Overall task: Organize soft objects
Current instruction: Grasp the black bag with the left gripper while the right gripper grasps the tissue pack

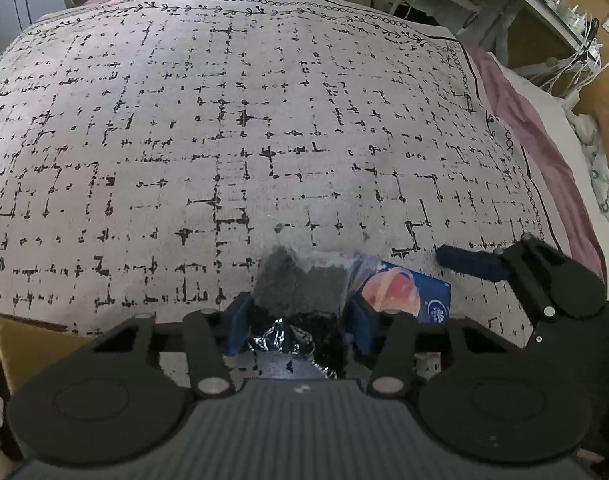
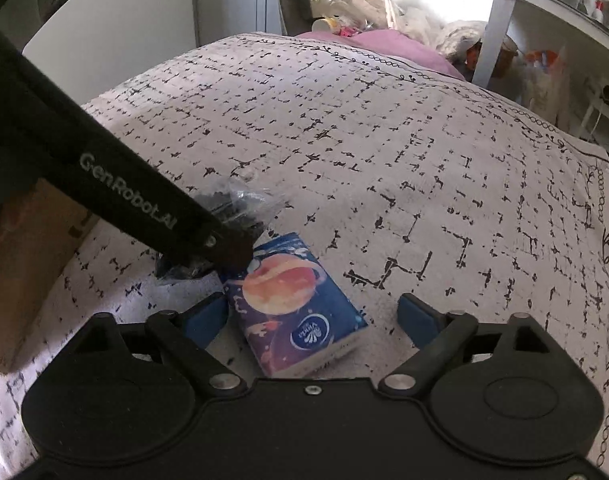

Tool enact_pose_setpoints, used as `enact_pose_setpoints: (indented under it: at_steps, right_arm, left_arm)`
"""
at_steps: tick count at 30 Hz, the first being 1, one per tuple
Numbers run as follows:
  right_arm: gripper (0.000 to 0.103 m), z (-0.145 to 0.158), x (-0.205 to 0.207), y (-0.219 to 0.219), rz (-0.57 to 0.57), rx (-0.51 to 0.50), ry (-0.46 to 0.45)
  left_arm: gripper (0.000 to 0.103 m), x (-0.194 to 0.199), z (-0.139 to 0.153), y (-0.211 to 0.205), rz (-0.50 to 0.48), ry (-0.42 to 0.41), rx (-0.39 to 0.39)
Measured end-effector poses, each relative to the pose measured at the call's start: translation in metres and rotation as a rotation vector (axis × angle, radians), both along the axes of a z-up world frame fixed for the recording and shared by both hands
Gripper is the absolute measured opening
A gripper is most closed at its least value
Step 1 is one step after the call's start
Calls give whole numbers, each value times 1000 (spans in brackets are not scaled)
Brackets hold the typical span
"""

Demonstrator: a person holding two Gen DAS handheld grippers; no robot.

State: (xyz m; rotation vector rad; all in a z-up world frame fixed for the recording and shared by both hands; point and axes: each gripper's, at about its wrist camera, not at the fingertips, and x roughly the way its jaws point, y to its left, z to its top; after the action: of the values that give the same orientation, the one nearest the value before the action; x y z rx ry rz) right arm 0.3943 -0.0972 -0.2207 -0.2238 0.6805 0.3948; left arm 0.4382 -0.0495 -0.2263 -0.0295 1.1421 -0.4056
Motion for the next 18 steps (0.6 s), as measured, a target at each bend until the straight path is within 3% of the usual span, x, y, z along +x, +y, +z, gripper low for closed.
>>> enact_pose_setpoints:
  at_steps: [1,2,7,18]
  right_arm:
    - [65,2,-1,0,-11,5,4]
    - [60,3,-1,0,-24,4,9]
    - [58,11,-15,-3,-91,45,42]
    - [57,30,-62,11,-129,-20,-5]
  left_arm:
    - [47,1,1,2,-2,7,-7]
    - [46,2,1,4,-4,13,-12]
    - [46,-7,10,19,-14,9,-35]
    - [46,-56,40,56,28,-79,-133]
